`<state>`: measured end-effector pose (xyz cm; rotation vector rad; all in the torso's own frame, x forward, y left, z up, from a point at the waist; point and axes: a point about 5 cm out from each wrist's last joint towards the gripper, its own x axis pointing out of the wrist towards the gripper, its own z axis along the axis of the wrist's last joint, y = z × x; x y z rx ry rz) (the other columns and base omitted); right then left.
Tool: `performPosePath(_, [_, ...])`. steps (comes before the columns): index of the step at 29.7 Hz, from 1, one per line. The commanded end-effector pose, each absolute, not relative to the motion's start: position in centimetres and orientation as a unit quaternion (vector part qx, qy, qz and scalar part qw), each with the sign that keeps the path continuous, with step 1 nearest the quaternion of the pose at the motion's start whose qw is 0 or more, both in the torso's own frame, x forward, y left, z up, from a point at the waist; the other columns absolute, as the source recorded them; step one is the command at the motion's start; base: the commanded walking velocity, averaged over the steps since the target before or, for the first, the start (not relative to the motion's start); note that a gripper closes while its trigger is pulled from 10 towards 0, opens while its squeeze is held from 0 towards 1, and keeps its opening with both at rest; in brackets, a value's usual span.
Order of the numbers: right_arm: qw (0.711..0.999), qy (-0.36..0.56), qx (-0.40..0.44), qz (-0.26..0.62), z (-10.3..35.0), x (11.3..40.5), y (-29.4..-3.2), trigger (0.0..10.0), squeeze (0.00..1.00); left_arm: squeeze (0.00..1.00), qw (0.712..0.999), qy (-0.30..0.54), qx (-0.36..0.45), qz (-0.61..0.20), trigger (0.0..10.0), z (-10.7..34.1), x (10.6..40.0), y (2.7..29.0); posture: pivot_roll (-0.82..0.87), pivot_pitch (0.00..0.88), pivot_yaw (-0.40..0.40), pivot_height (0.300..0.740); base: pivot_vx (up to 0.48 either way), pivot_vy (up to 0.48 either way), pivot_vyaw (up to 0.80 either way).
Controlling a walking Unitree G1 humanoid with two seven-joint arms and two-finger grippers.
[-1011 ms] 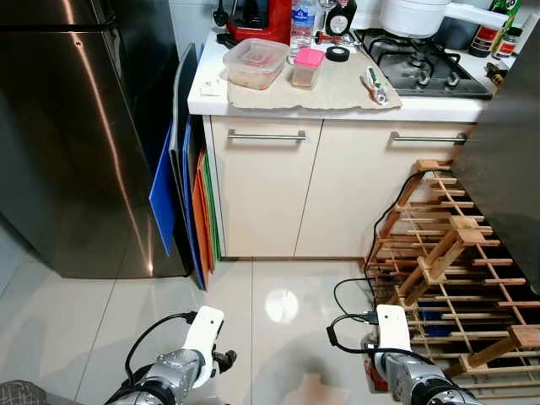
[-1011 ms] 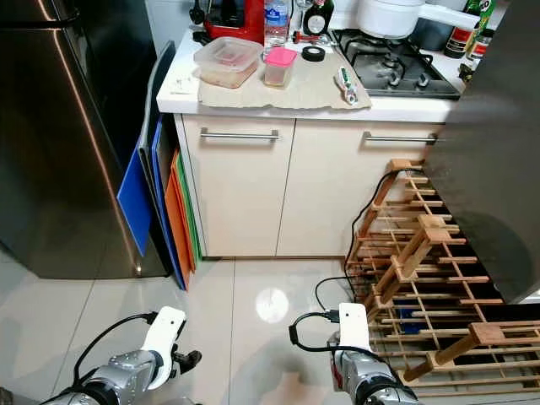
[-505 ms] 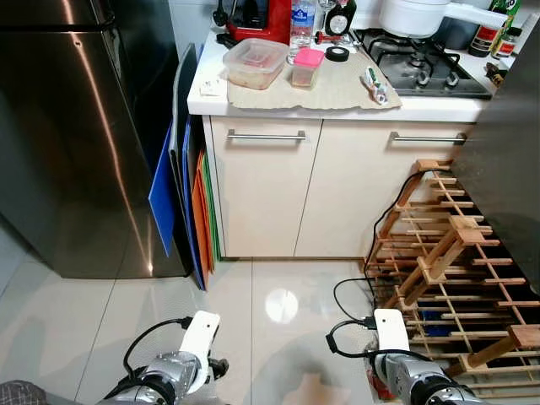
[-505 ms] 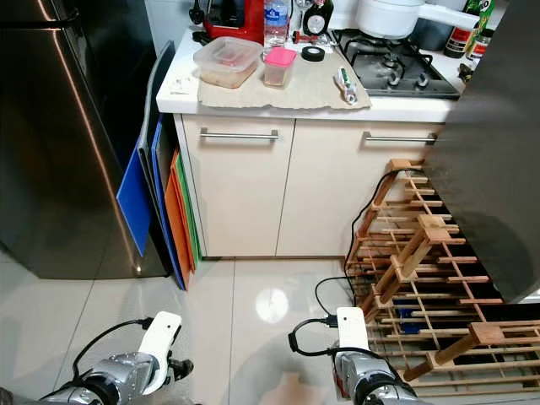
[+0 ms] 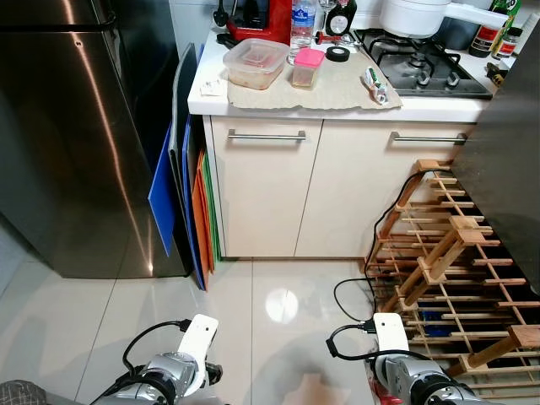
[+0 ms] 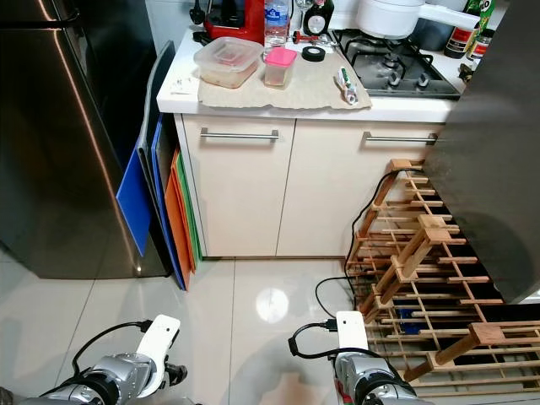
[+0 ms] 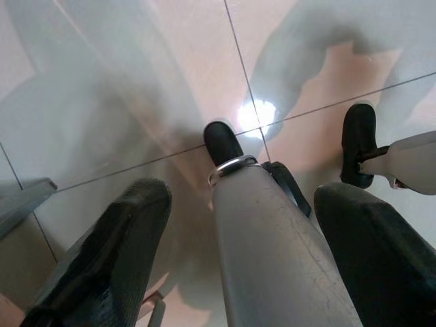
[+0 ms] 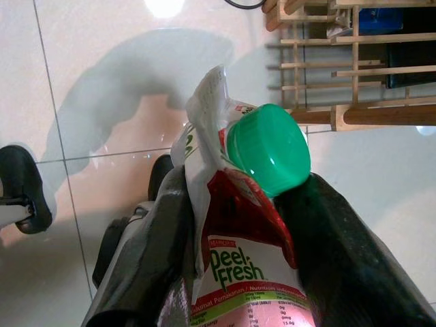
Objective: Restocking fridge
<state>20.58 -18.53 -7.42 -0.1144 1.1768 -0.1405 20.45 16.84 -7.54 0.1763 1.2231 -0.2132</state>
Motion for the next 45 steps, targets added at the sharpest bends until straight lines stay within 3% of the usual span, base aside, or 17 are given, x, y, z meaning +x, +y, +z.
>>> performPosePath(1, [0.830,0.550,-0.058,-0.071,-7.09,21.08,-18.83,10.0,0.00,0.00,0.810,0.570,0.094,-0.098,10.0,-7.32,20.83,16.93,0.12,0.000,-0.042,0.740,0.000,0.000,0.00])
performPosePath(45, [0.832,0.547,-0.059,-0.070,-7.09,21.05,-19.03,10.0,0.00,0.00,0.809,0.572,0.092,-0.097,10.0,-7.38,20.74,16.72,0.12,0.000,-0.046,0.740,0.000,0.000,0.00])
